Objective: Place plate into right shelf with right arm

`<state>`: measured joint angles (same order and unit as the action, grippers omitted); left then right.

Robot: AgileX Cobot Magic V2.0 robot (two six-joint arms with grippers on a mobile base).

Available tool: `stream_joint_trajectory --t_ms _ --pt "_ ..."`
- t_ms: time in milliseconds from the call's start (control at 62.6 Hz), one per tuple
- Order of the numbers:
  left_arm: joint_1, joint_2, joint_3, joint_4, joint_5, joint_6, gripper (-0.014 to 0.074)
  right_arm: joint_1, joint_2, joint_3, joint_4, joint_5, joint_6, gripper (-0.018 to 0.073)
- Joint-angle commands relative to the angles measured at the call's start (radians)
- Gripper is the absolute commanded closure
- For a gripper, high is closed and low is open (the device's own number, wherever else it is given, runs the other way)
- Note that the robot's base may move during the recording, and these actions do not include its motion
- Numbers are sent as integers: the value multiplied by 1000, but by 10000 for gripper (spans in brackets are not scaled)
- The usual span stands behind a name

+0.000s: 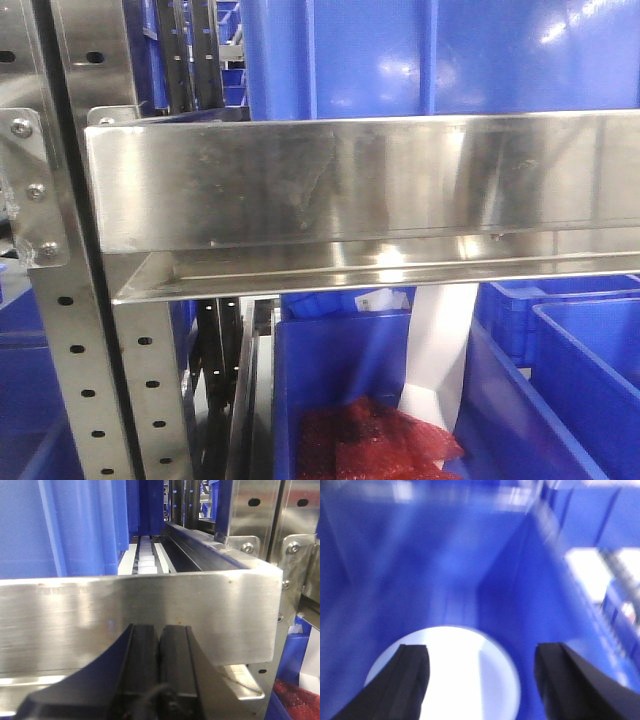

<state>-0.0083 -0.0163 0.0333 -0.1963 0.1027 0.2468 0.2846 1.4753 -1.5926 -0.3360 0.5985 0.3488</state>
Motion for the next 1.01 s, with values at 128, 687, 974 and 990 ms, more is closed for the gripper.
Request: stream_joint_trajectory --t_ms 128,687,974,990 --pt "-4 -11 8 -4 -78 -2 643 -5 -241 -4 -22 11 -9 311" --pt "-4 -11 8 -4 -78 -2 643 -5 -974 803 -22 -174 -16 508" --pt "-4 -11 8 -4 -78 -2 643 -5 -1227 1048 -22 -175 -16 508" --pt "-4 -11 8 -4 -78 -2 643 -5 -1234 1053 -22 -175 -16 508"
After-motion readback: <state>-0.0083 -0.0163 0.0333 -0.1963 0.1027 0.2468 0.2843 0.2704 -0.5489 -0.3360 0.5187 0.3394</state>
